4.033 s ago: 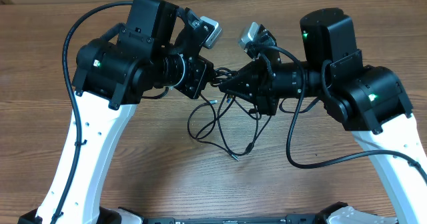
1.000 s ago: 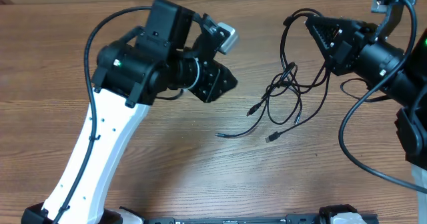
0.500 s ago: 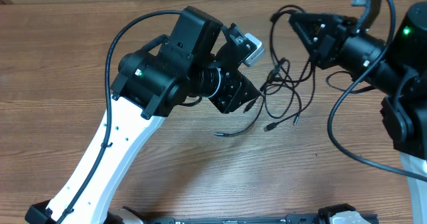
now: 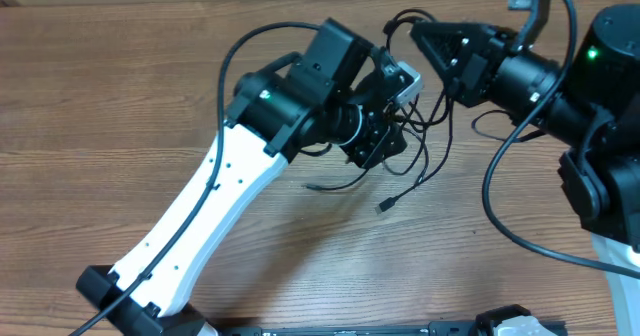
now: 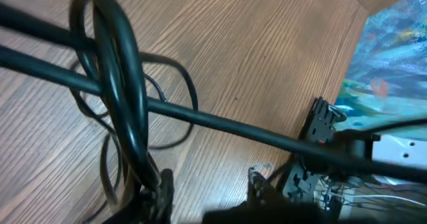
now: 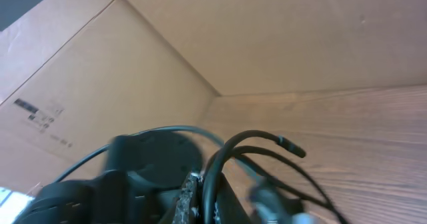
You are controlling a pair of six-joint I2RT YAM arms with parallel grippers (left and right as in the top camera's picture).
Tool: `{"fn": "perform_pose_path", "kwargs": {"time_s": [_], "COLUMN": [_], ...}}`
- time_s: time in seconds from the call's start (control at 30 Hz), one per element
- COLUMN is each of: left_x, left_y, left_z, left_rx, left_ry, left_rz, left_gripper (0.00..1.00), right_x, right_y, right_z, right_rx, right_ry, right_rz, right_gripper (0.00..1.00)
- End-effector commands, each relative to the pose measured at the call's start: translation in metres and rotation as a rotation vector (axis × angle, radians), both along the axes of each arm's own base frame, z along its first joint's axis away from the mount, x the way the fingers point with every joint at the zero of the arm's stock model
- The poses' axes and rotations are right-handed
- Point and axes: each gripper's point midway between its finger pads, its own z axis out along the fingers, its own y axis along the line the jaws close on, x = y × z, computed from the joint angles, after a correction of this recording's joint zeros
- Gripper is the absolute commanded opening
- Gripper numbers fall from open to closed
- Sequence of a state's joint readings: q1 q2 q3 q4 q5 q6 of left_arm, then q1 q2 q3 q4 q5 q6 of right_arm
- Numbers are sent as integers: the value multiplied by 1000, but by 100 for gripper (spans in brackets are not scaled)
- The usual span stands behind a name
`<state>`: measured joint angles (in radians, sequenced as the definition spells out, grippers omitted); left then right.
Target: Untangle cables
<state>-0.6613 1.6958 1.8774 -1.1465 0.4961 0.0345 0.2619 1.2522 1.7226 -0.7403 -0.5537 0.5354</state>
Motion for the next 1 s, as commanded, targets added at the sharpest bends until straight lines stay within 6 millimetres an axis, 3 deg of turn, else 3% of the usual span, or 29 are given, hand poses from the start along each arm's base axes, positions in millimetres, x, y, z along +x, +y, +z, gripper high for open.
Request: {"fn": "perform_pose_path", "kwargs": {"time_s": [0.0,0.03,0.07,0.27,0.5,0.8,0.97], "left_x": [3,4,5,4,0,-6,0], "left_y": [-1,0,1,10,34,63,90], "left_z": [-2,-3,-4,-10,-12,18,38], "left_rx": [8,13,20,65,161,182,195], "left_ry": [-19,-22,-26,-13,-28,-132,-197], "left_rz": [-6,0,6,25,82,175,326], "left_gripper": [16,6,5,4,4,4,4], "right_x": [-10,-11,-11,-8,-2,0,-6], "right_y": [5,5,5,2,-6,-13,-13], "right_z": [18,17,17,14,4,5,12], "right_rx": [24,24,24,-18,-116,-128,-117], "right_ry": [-36,-36,-35,-64,-101,-108,-132], "right_rz": [26,26,26,8,-29,-74,-64], "right_gripper": [4,4,4,4,4,4,4]}}
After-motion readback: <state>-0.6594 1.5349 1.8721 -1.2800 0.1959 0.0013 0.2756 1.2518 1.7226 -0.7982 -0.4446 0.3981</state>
